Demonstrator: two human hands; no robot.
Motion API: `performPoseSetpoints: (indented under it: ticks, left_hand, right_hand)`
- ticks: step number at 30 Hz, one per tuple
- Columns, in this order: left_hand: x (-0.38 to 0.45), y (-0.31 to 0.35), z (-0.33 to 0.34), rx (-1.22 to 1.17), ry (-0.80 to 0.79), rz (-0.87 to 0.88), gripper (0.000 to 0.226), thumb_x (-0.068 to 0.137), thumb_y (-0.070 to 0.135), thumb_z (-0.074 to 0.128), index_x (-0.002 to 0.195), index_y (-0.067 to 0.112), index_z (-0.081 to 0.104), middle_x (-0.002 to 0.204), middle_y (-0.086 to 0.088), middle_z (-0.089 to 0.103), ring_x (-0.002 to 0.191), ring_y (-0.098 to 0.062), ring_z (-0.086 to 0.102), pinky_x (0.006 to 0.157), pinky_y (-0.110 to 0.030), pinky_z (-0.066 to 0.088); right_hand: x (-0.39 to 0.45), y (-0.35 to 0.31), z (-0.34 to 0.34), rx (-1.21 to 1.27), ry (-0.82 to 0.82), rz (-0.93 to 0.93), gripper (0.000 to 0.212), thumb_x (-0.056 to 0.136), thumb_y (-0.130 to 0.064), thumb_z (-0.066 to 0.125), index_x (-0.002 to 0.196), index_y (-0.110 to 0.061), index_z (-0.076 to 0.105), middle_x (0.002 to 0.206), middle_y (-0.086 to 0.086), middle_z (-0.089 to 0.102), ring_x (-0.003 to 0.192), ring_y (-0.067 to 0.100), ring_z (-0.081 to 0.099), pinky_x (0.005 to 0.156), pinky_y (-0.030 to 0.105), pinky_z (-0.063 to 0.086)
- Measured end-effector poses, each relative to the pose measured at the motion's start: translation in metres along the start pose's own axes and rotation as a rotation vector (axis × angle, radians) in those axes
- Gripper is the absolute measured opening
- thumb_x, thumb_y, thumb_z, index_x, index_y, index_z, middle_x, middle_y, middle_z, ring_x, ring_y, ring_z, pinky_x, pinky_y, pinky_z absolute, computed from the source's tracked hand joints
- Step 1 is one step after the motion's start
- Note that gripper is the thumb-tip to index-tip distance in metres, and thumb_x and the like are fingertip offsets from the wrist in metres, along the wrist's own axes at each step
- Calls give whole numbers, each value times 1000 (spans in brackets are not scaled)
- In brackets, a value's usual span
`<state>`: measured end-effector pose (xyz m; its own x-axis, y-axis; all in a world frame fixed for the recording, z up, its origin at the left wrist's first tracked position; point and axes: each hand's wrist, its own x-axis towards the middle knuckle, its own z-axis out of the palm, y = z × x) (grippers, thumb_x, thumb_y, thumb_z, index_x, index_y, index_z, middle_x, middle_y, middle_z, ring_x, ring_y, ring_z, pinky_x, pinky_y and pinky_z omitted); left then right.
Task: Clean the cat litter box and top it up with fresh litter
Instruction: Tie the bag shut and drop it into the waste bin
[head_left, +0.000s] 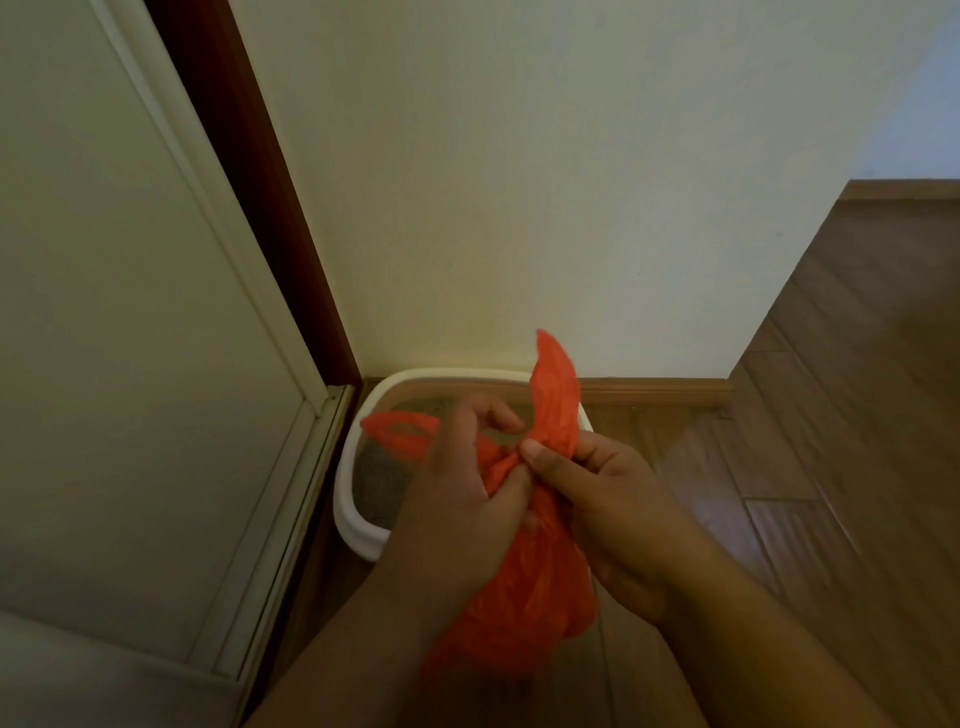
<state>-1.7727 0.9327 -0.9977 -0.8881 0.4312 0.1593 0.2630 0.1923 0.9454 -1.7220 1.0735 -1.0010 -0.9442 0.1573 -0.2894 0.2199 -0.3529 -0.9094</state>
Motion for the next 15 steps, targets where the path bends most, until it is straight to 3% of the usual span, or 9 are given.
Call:
performPoseSetpoints:
  ticks: [3, 5, 7, 9, 11, 15]
  left_hand:
    - [2, -4, 1, 81, 137, 19, 36, 85, 30, 80, 86, 22, 45, 75, -1, 56, 63, -17, 64, 61, -40, 59]
    - [4, -6, -1, 206, 164, 109, 44, 80, 39, 82, 73, 22, 42, 66, 3, 47, 57, -10, 50, 55, -30, 48]
    - [6, -8, -3, 243, 112, 65, 44, 78, 48, 81, 67, 25, 44, 64, 10, 49, 58, -6, 47, 55, -24, 44]
    - [9, -8, -5, 184, -11, -136, 36, 76, 65, 74, 79, 32, 59, 78, 17, 65, 71, -1, 61, 70, -25, 55]
    - [8, -7, -5, 96, -142, -282, 45, 74, 76, 61, 106, 44, 66, 100, 22, 71, 92, 2, 67, 90, -33, 57]
    - [6, -2, -1, -43, -129, -189, 39, 88, 55, 62, 126, 46, 64, 115, 23, 71, 106, 4, 66, 98, -33, 56]
  right_hand:
    - [4, 1, 1, 102, 106, -57, 27, 92, -24, 65, 105, -1, 72, 99, 25, 72, 84, 33, 69, 84, 44, 59]
    - [4, -2, 2, 171, 159, -88, 26, 93, -20, 64, 107, 0, 71, 100, 22, 74, 86, 30, 73, 79, 41, 62]
    - [4, -6, 3, 220, 187, -112, 23, 93, -16, 63, 107, 0, 70, 99, 20, 75, 87, 28, 74, 78, 41, 63]
    - [4, -7, 2, 242, 187, -121, 24, 92, -16, 62, 109, 0, 69, 100, 20, 75, 90, 30, 74, 82, 44, 62]
    - [5, -6, 3, 245, 169, -124, 27, 90, -18, 62, 110, -1, 68, 103, 20, 74, 94, 31, 74, 84, 45, 61]
    - [6, -7, 0, 233, 61, -107, 25, 96, -16, 58, 113, -1, 68, 105, 22, 74, 94, 31, 74, 81, 41, 61]
